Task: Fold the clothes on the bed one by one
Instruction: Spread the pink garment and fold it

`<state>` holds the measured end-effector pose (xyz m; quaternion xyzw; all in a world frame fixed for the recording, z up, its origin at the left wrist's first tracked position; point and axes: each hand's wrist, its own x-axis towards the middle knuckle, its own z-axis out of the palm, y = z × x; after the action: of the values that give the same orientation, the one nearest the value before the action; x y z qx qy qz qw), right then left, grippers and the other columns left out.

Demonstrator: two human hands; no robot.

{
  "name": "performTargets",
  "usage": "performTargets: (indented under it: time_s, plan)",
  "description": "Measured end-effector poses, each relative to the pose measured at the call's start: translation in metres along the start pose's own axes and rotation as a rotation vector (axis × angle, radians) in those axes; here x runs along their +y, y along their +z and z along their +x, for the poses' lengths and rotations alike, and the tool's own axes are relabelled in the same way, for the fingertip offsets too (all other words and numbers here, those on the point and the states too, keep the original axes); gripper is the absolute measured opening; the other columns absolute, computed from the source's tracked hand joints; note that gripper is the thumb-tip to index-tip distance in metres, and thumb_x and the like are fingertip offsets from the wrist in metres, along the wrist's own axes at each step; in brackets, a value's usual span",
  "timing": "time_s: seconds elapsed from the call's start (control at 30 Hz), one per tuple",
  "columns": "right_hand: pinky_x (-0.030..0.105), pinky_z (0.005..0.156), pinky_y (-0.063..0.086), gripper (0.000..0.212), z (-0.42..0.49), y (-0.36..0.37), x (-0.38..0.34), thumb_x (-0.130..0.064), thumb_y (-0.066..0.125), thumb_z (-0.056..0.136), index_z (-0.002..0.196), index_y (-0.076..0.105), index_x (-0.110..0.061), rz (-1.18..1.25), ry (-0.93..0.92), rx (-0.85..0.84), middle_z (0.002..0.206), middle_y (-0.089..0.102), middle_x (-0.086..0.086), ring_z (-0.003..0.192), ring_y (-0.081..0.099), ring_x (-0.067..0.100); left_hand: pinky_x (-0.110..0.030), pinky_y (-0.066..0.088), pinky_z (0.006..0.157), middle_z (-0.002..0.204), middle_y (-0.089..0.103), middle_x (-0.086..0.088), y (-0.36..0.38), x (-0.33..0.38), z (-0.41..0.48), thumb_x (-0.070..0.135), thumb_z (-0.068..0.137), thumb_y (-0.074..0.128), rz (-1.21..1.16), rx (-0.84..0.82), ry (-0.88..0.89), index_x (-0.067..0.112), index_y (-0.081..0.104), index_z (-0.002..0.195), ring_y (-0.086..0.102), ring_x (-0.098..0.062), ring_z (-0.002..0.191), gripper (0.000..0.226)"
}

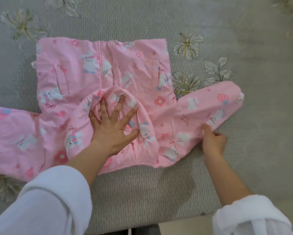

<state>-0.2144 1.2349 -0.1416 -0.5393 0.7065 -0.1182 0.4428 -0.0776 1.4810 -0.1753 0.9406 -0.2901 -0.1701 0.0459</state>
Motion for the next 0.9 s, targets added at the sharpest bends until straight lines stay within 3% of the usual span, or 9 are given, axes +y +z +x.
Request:
performTargets:
  time_s: [0.13,0.23,0.33,0.43,0.5,0.57,0.63,0.8,0.9]
  plan:
    - [0.035,0.083,0.054,0.042,0.006,-0.006,-0.038,-0.018,0.066,0.083,0.124,0.06,-0.009,0.395,0.162,-0.342,0.117,0.067,0.007,0.099,0.066,0.023,-0.071,-0.005,0.104,0.158,-0.018,0.012,0.003,0.0,0.0,0.081,0.073,0.017,0.026,0.047,0.007,0.061,-0.005,0.14,-0.022,-0.04,0.14,0.073]
    - [0.036,0.084,0.053,0.035,-0.009,-0.002,-0.07,-0.012,0.061,0.083,0.118,0.064,-0.008,0.551,0.006,-0.376,0.111,0.069,0.008,0.094,0.066,0.022,-0.069,-0.008,0.103,0.158,-0.017,0.013,0.004,0.0,0.002,0.081,0.073,0.017,0.015,0.045,0.003,0.061,-0.004,0.14,-0.023,-0.04,0.14,0.073]
    - [0.026,0.073,0.05,0.012,-0.043,0.023,-0.094,-0.015,0.067,0.082,0.093,0.064,-0.02,0.346,-0.442,-0.247,0.087,0.069,-0.009,0.079,0.064,0.007,-0.069,-0.009,0.103,0.159,-0.015,0.013,0.003,0.0,0.002,0.082,0.073,0.016,0.004,0.033,-0.001,0.062,-0.007,0.139,-0.023,-0.04,0.14,0.073]
    - [0.012,0.068,0.044,0.013,-0.077,0.065,-0.104,-0.034,0.06,0.088,0.101,0.058,-0.031,0.036,-0.751,-0.525,0.077,0.062,-0.02,0.071,0.056,-0.005,-0.07,-0.008,0.103,0.159,-0.013,0.013,0.003,-0.001,0.003,0.082,0.073,0.016,-0.024,0.02,0.004,0.062,-0.005,0.139,-0.026,-0.038,0.14,0.072]
    - [0.024,0.089,0.044,0.028,-0.087,0.092,-0.096,-0.044,0.047,0.094,0.116,0.055,-0.028,-0.216,-0.824,-0.722,0.095,0.063,-0.009,0.094,0.057,0.005,-0.072,-0.007,0.102,0.159,-0.012,0.014,0.004,-0.002,0.003,0.082,0.073,0.018,-0.06,0.021,0.013,0.06,0.001,0.141,-0.029,-0.038,0.139,0.073]
    - [0.043,0.112,0.025,0.045,-0.086,0.112,-0.075,-0.047,0.032,0.1,0.134,0.05,-0.023,-0.621,-0.949,-0.751,0.132,0.055,0.003,0.131,0.041,0.017,-0.074,-0.003,0.102,0.16,-0.005,0.012,0.004,-0.001,0.003,0.081,0.075,0.02,-0.058,0.027,0.015,0.058,0.012,0.143,-0.023,-0.04,0.141,0.072]
    - [0.035,0.116,0.004,0.046,-0.083,0.12,-0.057,-0.043,0.025,0.103,0.147,0.033,-0.033,-0.839,-1.011,-0.741,0.156,0.03,-0.005,0.146,0.014,0.01,-0.074,0.002,0.102,0.161,0.005,0.009,0.002,-0.001,0.003,0.078,0.075,0.026,-0.072,0.04,0.015,0.055,0.022,0.142,-0.012,-0.043,0.143,0.071]
    - [0.033,0.117,0.003,0.045,-0.089,0.116,-0.055,-0.04,0.032,0.103,0.147,0.033,-0.034,-0.689,-0.985,-0.701,0.156,0.03,-0.009,0.146,0.014,0.006,-0.07,-0.008,0.105,0.159,-0.01,0.015,-0.007,-0.001,0.002,0.065,0.078,0.039,-0.156,-0.007,0.053,0.056,0.016,0.143,-0.025,-0.037,0.141,0.069]
    - [0.042,0.118,0.008,0.061,-0.111,0.109,-0.054,-0.057,0.028,0.095,0.15,0.028,-0.031,-0.675,-0.995,-0.678,0.155,0.031,-0.005,0.146,0.018,0.013,-0.067,0.01,0.111,0.156,0.026,0.009,-0.036,-0.018,-0.012,0.031,0.08,0.047,-0.391,0.056,0.156,0.037,0.056,0.13,0.006,-0.043,0.144,0.051]
